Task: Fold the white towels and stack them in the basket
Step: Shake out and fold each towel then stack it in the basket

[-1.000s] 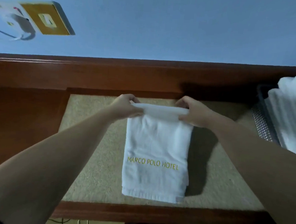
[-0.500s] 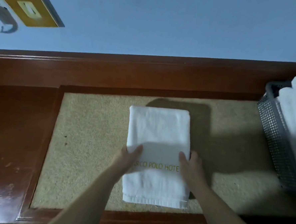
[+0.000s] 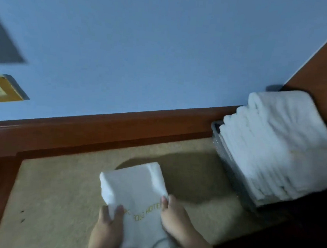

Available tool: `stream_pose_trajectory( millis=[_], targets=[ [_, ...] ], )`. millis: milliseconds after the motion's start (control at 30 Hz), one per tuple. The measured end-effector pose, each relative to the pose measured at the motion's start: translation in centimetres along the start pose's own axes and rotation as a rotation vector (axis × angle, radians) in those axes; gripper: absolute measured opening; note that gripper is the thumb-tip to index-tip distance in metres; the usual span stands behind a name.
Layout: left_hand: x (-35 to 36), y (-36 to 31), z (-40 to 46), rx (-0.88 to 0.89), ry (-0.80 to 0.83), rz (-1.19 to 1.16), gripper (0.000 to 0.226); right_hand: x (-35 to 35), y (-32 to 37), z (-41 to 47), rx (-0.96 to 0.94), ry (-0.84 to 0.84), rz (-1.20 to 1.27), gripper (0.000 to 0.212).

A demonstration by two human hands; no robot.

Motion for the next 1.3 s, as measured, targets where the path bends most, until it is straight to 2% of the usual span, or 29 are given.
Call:
stream_pose_trajectory(
  millis=[100, 200, 267, 367, 500, 600, 667, 733, 833, 900, 967, 1033, 1100, 1200, 1300],
  targets=[
    [-0.2, -5.4, -1.9, 0.061, 0.023, -0.025, 0.045, -6.7, 1.2, -1.6, -0.103, -0.037, -0.030, 0.037],
    [0.0, -12.9, -5.8, 0.214, -0.016, -0.080, 0.026, -14.9, 1.7, -3.2, -0.178, -0.141, -0.046, 0.038],
    [0.6, -18.4, -9.6, 0.334, -0.037, -0.109, 0.024, -21.4, 2.2, -4.7, -0.237, -0.233, -0.033, 0.043],
    [2.0, -26.8, -16.5, 0.526, -0.059, -0.207, 0.031, -32.2, 3.2, -7.6, -0.357, -0.431, -0.039, 0.046],
    [5.6, -37.4, -24.5, 0.785, -0.034, -0.423, 0.030, -47.1, 3.2, -11.5, -0.527, -0.800, -0.009, 0.043],
    [10.9, -43.4, -27.5, 0.920, 0.000, -0.471, 0.032, -56.1, 0.9, -12.0, -0.512, -0.985, -0.068, 0.045],
    [16.0, -45.8, -26.9, 0.925, 0.041, -0.426, 0.033, -60.2, -2.4, -10.0, -0.422, -1.004, -0.099, 0.044],
    [21.9, -46.3, -24.7, 0.833, 0.087, -0.294, 0.036, -61.6, -6.8, -6.1, -0.278, -0.885, -0.137, 0.041],
    [30.5, -42.8, -21.0, 0.612, 0.196, -0.029, 0.034, -58.1, -14.8, 0.7, -0.061, -0.630, -0.239, 0.072],
    [34.1, -39.7, -19.6, 0.529, 0.239, 0.078, 0.031, -53.9, -18.7, 2.9, 0.007, -0.498, -0.281, 0.080],
    [35.3, -38.0, -19.0, 0.500, 0.200, 0.024, 0.044, -51.6, -21.1, 3.6, -0.027, -0.550, -0.278, 0.080],
    [35.1, -38.1, -19.0, 0.492, 0.141, -0.030, 0.067, -51.9, -21.5, 3.5, -0.108, -0.674, -0.200, 0.075],
    [35.2, -38.9, -19.1, 0.465, 0.103, -0.010, 0.077, -52.8, -21.2, 3.7, -0.171, -0.706, -0.136, 0.067],
    [35.2, -40.0, -19.2, 0.436, 0.113, 0.122, 0.067, -53.8, -20.2, 3.7, -0.250, -0.741, -0.104, 0.054],
    [34.5, -40.8, -20.2, 0.536, 0.117, 0.135, 0.045, -54.9, -19.7, 2.9, -0.314, -0.779, -0.115, 0.049]
  ],
)
Point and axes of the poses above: each hand's wrist, its own z-axis towards the middle knuckle, its own x-axis out of the palm, y = z × x, the point moved 4 cm from there along z, towards the middle knuckle, and after that the axes turned 5 degrees about -x, right-handed, at the moved point
